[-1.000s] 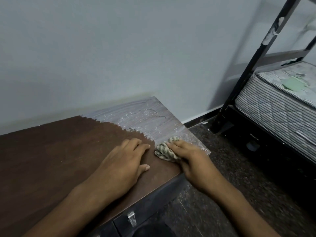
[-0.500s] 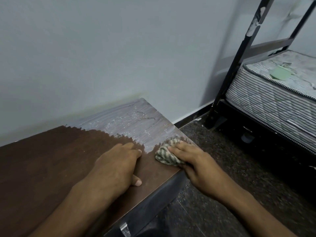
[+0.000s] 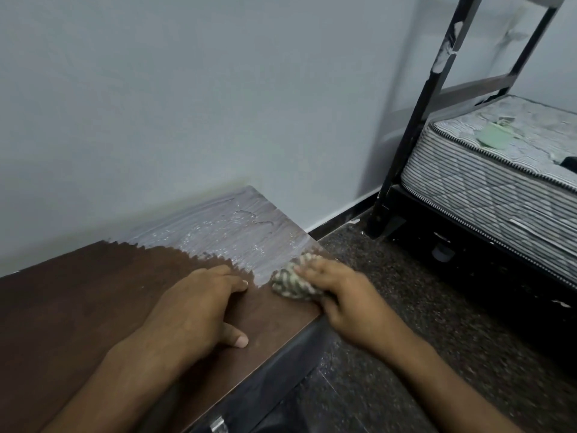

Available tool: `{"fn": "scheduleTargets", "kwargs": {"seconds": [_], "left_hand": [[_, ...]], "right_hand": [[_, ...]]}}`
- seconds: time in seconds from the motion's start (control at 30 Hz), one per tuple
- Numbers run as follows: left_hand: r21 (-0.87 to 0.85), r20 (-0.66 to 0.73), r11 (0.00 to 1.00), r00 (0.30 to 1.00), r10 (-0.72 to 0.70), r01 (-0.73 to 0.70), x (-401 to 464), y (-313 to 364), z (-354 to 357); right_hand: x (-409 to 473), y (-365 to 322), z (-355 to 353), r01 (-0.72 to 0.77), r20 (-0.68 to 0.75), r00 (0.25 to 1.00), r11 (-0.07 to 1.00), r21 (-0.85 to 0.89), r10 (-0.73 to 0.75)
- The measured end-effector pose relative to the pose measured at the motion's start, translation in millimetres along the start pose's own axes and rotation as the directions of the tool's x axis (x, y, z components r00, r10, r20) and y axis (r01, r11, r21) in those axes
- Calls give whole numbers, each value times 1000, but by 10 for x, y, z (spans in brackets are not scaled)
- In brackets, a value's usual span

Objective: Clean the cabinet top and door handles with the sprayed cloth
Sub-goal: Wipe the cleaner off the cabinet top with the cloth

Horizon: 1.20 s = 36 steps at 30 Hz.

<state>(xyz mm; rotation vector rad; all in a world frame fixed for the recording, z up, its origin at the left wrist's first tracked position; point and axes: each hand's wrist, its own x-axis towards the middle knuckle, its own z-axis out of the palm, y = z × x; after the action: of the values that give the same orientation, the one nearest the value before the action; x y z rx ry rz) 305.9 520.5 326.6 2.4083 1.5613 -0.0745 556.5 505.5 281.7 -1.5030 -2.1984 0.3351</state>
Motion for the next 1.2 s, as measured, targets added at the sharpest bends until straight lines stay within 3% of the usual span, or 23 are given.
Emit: {"fn": "scheduleTargets", "kwargs": {"seconds": [0.13,0.37,0.57,0.8,1.0,1.2], "left_hand": [[0,-23,1000,1000,17,-17,-8,-19,2],[-43,-90,997,994,59,-63,-105,-143,47],[-31,-195,999,981,0,-6,-191,-339,84],[-35,-193,999,980,-44,38,-127,-407,73],[-45,-164,995,982,-90,83,-94,-350,53],[-112,-214,991,972,-96,73,-122,-399,165]], "right_hand": [[438,118,-8,-83,-47,996,995,-51,81],[89,-193,84,83,94,992,997,-1,-82],[702,-3,97,-29,24,999,999,-45,30],[376,-318,213,116,116,986,993,17,-117],[929,-109,243,-5,24,1000,999,-39,6],[189,-515,270,147,130,980,988,39,-151]]}}
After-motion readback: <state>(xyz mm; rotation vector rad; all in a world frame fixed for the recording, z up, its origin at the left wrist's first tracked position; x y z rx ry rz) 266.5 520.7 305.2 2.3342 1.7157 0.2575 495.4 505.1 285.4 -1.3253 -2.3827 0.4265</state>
